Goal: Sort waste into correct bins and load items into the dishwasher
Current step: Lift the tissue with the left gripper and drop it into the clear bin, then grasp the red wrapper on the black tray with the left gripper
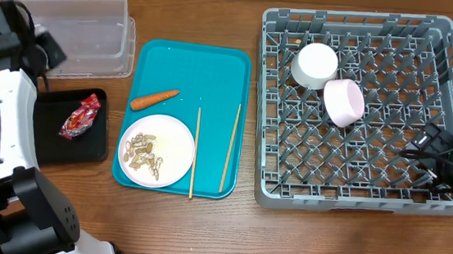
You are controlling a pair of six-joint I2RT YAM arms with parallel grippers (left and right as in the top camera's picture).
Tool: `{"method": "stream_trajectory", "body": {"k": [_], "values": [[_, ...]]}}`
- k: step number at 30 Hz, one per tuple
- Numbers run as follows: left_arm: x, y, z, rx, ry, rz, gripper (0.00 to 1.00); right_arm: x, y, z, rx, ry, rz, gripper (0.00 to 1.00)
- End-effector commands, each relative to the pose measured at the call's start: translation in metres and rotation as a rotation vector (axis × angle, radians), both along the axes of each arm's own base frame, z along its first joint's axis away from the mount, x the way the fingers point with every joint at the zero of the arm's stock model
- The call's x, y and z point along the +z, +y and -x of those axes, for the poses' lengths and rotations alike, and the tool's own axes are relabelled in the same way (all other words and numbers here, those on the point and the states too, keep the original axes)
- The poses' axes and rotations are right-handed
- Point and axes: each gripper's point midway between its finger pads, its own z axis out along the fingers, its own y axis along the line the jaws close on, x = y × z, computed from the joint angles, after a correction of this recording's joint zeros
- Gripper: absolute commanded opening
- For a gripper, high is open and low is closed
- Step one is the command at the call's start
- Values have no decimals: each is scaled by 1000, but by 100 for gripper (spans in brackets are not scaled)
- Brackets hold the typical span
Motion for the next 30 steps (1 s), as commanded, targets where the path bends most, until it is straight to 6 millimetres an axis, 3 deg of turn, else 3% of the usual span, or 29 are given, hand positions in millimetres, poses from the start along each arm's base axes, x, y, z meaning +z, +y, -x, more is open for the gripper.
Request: {"method": "stream_trajectory", "body": {"k": [1, 9, 18, 20, 24, 25, 30], "values": [[27, -24, -34, -101, -159, 49, 4, 9, 0, -1, -3, -32, 2, 100], [41, -35, -75, -139, -259, -7, 4, 9, 0, -1, -3, -32, 2, 100], [-15, -40, -106, -159, -172, 29, 4, 8, 0, 0, -3, -25, 1, 100], [-30, -41, -107, -160, -143, 41, 11, 8, 0, 0, -3, -26, 1, 100], [-52, -42, -104, -160, -90, 63, 48, 8, 0, 0, -3, -25, 0, 100], [-53, -42, -104, -166, -86, 55, 59, 8, 0, 1, -3, -23, 0, 100], [-24, -44, -97, -241, -49, -4, 74, 7, 1, 3, -3, -15, -2, 100]]}}
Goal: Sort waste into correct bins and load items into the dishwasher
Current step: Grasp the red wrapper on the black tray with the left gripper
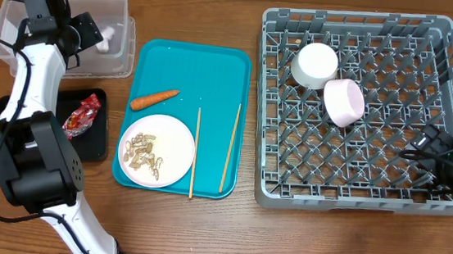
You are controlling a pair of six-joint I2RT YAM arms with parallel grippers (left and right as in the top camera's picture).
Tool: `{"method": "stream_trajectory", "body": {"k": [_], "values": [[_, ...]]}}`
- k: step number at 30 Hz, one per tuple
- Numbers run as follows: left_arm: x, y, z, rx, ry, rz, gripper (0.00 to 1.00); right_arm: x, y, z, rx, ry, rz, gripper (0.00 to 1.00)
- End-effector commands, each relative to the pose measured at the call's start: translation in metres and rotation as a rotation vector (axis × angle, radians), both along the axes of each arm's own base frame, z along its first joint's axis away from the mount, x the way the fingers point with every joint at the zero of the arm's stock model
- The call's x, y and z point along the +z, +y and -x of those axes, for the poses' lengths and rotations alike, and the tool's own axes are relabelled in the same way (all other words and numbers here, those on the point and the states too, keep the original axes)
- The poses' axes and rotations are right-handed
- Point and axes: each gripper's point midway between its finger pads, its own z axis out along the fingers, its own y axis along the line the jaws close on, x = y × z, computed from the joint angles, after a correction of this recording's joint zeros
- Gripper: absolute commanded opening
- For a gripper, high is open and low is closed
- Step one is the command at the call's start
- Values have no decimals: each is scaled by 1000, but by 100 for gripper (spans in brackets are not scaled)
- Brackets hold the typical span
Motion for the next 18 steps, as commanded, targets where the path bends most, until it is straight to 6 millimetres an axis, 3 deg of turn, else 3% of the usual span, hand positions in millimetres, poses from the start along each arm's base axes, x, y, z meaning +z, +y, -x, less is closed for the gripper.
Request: {"method": "stream_trajectory", "body": {"k": [1, 5, 6, 9, 11, 14, 18], "values": [[43, -5, 4, -69, 4, -56, 75, 8, -1, -1, -4, -29, 6, 100], [58, -18, 46, -72, 131, -13, 75, 8, -1, -1, -4, -29, 6, 100], [58, -23, 65, -73, 192, 6, 75, 8, -1, -1, -4, -29, 6, 100], [45, -30, 116, -54, 392, 31, 70, 8, -1, -1, -4, -29, 6, 100], [30, -23, 152, -15, 565, -7, 65, 8, -1, 0, -4, -28, 6, 100], [17, -12, 172, 19, 665, -63, 66, 8, -1, 0, -4, -28, 5, 100], [-3, -6, 178, 39, 695, -96, 66, 8, -1, 0, -4, -28, 5, 100]]}}
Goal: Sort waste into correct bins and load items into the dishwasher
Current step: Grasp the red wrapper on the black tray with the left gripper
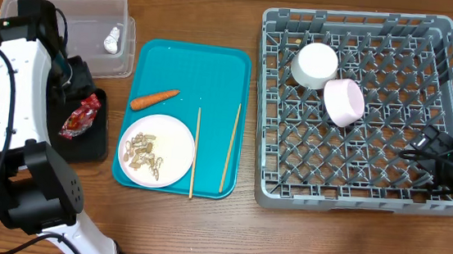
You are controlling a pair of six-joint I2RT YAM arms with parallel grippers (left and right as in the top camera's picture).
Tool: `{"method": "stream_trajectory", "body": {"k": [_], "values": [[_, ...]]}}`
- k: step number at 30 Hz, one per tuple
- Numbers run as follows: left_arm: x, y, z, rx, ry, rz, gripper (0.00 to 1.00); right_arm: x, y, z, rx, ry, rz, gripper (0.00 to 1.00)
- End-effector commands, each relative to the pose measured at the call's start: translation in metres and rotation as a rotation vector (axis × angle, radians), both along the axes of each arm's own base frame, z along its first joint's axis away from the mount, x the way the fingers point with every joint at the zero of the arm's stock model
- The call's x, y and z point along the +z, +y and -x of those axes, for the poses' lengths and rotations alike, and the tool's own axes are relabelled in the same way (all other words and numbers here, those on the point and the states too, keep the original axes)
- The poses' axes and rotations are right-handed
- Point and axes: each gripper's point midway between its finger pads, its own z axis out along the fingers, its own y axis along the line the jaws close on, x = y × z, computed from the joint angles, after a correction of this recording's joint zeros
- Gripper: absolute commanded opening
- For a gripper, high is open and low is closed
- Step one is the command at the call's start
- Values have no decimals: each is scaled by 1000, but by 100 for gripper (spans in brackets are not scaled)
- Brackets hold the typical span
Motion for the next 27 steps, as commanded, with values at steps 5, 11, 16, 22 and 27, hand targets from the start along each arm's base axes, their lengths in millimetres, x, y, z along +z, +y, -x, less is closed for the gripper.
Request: {"method": "stream_trajectory", "body": {"k": [5, 11, 16, 22, 27], "values": [[-49, 10, 14, -9, 76, -76, 67, 8, -1, -1, -4, -30, 6, 100], [-88, 6, 31, -11, 120, -68, 67, 9, -1, -1, -4, -31, 6, 100], [-111, 6, 34, -10, 104, -77, 59, 8, -1, -1, -4, -31, 6, 100], [-115, 6, 34, -9, 99, -78, 35, 8, -1, -1, -4, -30, 5, 100], [-115, 6, 34, -10, 97, -79, 8, 8, -1, 0, -4, -27, 5, 100]]}}
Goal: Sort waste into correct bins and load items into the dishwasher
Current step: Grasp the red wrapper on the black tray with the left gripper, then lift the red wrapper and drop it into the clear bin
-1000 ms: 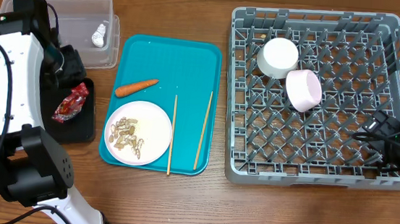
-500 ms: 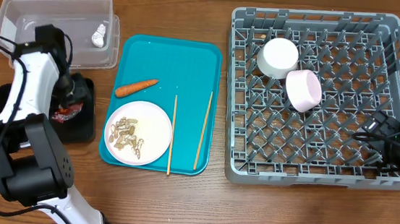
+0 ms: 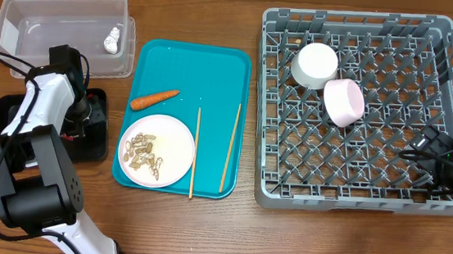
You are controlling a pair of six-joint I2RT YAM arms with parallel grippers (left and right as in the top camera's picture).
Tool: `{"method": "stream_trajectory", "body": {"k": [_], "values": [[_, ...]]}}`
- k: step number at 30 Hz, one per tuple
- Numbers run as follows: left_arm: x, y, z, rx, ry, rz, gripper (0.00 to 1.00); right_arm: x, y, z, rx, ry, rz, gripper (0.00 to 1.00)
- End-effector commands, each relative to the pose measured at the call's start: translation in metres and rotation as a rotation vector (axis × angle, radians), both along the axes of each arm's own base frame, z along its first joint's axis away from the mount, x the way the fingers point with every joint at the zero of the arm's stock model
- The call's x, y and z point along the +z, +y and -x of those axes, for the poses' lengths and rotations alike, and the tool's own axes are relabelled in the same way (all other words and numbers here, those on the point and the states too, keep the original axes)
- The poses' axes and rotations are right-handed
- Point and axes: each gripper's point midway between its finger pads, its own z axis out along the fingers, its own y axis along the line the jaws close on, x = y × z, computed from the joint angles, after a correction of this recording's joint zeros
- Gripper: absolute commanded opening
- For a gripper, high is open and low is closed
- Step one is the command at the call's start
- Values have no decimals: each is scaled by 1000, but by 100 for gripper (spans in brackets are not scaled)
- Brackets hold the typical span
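Observation:
My left gripper [image 3: 80,113] is low over the black bin [image 3: 12,118], and I cannot tell how its jaws stand. It covers most of the red wrapper [image 3: 93,100], of which only a sliver shows. A crumpled white scrap [image 3: 113,40] lies in the clear plastic bin [image 3: 54,26]. On the teal tray [image 3: 215,68] lie a carrot [image 3: 154,98], a white plate [image 3: 177,143] with food scraps, and two chopsticks [image 3: 195,152] [image 3: 230,148]. A white cup [image 3: 314,65] and a pink bowl [image 3: 344,102] sit in the grey dish rack [image 3: 371,168]. My right gripper [image 3: 436,151] rests at the rack's right edge.
The clear bin and the black bin stand close together left of the tray. The rack fills the right half of the table, with cables of the right arm lying over its right rim. Bare wood runs along the front.
The left gripper was by the clear bin's lower right corner, above the black bin. Now it sits lower, over the black bin, hiding most of the red wrapper. The right arm is unchanged.
The left gripper stood at the clear bin's left side, with no scrap showing in the bin. Then it was over the bin with the white scrap at its tip. Then the scrap lay alone in the bin. Now the gripper is over the wrapper.

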Motion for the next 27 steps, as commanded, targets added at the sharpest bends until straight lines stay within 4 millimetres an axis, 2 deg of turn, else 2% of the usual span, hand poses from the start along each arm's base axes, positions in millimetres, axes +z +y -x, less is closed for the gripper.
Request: {"method": "stream_trajectory", "body": {"k": [1, 6, 10, 13, 22, 27], "values": [[-2, 0, 2, 0, 12, -14, 4, 9, -1, -1, -5, -31, 7, 100], [0, -1, 1, 0, 9, -9, 4, 9, -1, -1, -5, -31, 7, 100], [17, -4, -6, -2, -5, 21, 4, 9, -1, -1, -5, -31, 7, 100], [44, -7, -20, -5, -43, 53, 4, 9, -1, -1, -5, -31, 7, 100], [147, 0, -76, -21, -283, 32, 4, 9, -1, -1, -5, -32, 7, 100], [181, -3, -123, -61, -505, 47, 4, 9, -1, -1, -5, -32, 7, 100]]}}
